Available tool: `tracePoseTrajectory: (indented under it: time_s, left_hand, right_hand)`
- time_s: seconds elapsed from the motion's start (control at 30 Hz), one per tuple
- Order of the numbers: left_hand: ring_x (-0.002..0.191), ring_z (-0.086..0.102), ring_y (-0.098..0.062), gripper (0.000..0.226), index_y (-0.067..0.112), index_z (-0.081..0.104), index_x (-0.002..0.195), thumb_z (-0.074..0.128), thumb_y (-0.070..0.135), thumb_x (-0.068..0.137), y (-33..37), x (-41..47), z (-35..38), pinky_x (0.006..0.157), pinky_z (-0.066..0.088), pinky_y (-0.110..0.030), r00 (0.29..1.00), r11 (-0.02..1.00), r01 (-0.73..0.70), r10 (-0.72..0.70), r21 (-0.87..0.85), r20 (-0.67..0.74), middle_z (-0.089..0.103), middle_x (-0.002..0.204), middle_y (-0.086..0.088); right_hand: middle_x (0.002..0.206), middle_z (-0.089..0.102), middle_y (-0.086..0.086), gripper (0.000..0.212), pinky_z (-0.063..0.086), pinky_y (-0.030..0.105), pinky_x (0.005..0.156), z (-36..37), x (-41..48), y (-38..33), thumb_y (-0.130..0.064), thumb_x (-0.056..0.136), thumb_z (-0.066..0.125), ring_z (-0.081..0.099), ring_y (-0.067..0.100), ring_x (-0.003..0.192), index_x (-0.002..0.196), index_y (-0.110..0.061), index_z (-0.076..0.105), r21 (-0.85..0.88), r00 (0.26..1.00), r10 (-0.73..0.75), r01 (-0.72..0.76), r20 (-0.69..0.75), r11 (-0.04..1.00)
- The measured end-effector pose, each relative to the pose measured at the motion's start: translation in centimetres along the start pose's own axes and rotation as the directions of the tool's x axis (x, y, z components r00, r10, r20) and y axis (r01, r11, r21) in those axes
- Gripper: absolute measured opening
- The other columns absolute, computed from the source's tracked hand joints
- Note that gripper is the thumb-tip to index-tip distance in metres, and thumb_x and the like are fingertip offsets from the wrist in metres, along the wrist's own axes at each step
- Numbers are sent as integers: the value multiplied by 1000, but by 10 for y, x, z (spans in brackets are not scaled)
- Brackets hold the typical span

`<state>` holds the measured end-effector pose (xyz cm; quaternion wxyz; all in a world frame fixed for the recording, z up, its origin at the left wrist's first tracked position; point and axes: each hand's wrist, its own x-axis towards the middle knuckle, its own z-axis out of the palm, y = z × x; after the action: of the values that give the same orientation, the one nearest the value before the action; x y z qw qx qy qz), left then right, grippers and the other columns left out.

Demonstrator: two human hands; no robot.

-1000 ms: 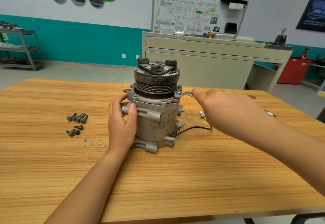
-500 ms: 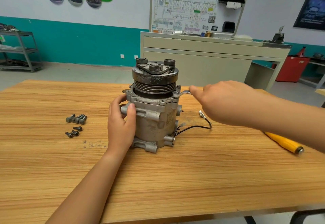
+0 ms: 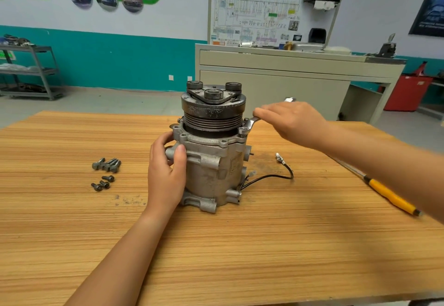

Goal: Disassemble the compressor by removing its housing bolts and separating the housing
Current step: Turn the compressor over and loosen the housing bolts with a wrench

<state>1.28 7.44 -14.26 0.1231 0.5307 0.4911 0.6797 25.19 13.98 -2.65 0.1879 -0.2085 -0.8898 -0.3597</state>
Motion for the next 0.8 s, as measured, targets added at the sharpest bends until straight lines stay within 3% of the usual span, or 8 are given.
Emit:
tracePoseTrajectory:
  time_s: [0.13, 0.23, 0.3, 0.4, 0.5, 0.57, 0.7, 0.8]
  left_hand:
    - [116, 48, -8, 40, 25, 44, 125, 41, 39, 87, -1, 0, -1, 82, 37, -2, 1000, 1000, -14, 14, 9, 8, 52, 126, 3]
    - [117, 47, -8, 40, 25, 43, 125, 41, 39, 87, 1, 0, 0, 90, 38, -10, 1000, 1000, -20, 20, 23, -6, 50, 127, 3]
    - [116, 46, -7, 40, 25, 42, 125, 40, 38, 88, 1, -1, 1, 93, 36, -11, 999, 999, -25, 26, 47, -28, 47, 127, 5]
    - [112, 43, -3, 39, 23, 40, 125, 41, 36, 88, 3, -2, 1, 87, 31, 0, 997, 997, -54, 57, 56, -58, 38, 127, 6]
    - [123, 39, -10, 48, 12, 40, 132, 41, 34, 89, 3, -2, 0, 100, 31, -14, 994, 992, -76, 84, 99, -72, 32, 138, -2]
    - [132, 33, -18, 52, 12, 38, 133, 42, 37, 88, 3, -2, 0, 108, 29, -26, 993, 989, -87, 96, 118, -68, 27, 144, -5]
    - [133, 22, -1, 51, 23, 35, 131, 40, 43, 84, 4, -4, -2, 102, 18, -2, 986, 979, -168, 169, 118, 4, 24, 145, 0]
    - [128, 27, 3, 55, 18, 35, 135, 42, 40, 85, 3, -5, -1, 101, 20, -1, 981, 973, -188, 179, 136, 72, 31, 139, 4]
  right_hand:
    - [79, 70, 16, 16, 54, 38, 48, 13, 4, -12, 8, 81, 60, 67, 32, 64, 95, 4, 66, 202, 957, 259, -230, -131, 952]
    - [83, 66, 10, 25, 54, 45, 58, -1, -6, -17, -6, 92, 52, 65, 31, 66, 115, 2, 53, 494, 810, 579, -468, -91, 733]
    - [75, 60, 5, 29, 52, 46, 60, -15, -16, -24, -11, 95, 47, 62, 28, 65, 123, -2, 47, 560, 797, 602, -480, -43, 675]
    - [63, 49, -2, 36, 44, 31, 48, -40, -31, -45, -18, 93, 45, 48, 20, 50, 124, -1, 52, 394, 867, 488, -417, -97, 819]
    - [66, 63, 6, 38, 48, 32, 45, -61, -46, -64, -18, 92, 45, 57, 25, 50, 125, -3, 55, 239, 914, 402, -380, -49, 894]
    - [71, 66, 10, 37, 50, 39, 45, -68, -49, -71, -14, 93, 50, 60, 31, 54, 129, -8, 52, 194, 905, 425, -422, 29, 886]
    - [84, 63, 0, 49, 46, 31, 57, -73, -41, -74, -30, 96, 29, 59, 24, 71, 144, -35, 22, 73, 835, 493, -523, 245, 849]
    - [85, 58, -4, 50, 47, 31, 62, -68, -32, -72, -25, 99, 29, 57, 20, 76, 141, -39, 6, -63, 806, 491, -500, 332, 864]
